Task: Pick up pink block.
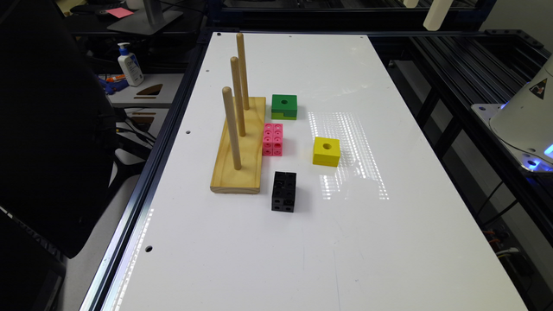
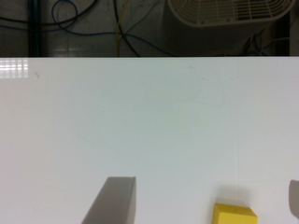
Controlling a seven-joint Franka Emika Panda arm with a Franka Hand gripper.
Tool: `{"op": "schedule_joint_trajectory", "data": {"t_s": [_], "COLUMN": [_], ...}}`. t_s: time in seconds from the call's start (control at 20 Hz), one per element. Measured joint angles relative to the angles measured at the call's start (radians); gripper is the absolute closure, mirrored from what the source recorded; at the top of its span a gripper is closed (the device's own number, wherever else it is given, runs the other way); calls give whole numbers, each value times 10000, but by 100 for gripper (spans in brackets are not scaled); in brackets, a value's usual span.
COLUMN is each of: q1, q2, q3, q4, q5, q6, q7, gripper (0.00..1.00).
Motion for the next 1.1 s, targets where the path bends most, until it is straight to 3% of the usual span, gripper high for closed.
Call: {"op": "schedule_joint_trajectory", "data": {"t_s": [0.6, 1.1], "q1": [5, 6], "q2": [389, 1296], "q3": [1, 11], "q4": [202, 846], "q5": [0, 0], "q6": [284, 490], "q7": [0, 2], "gripper": [0, 0]}}
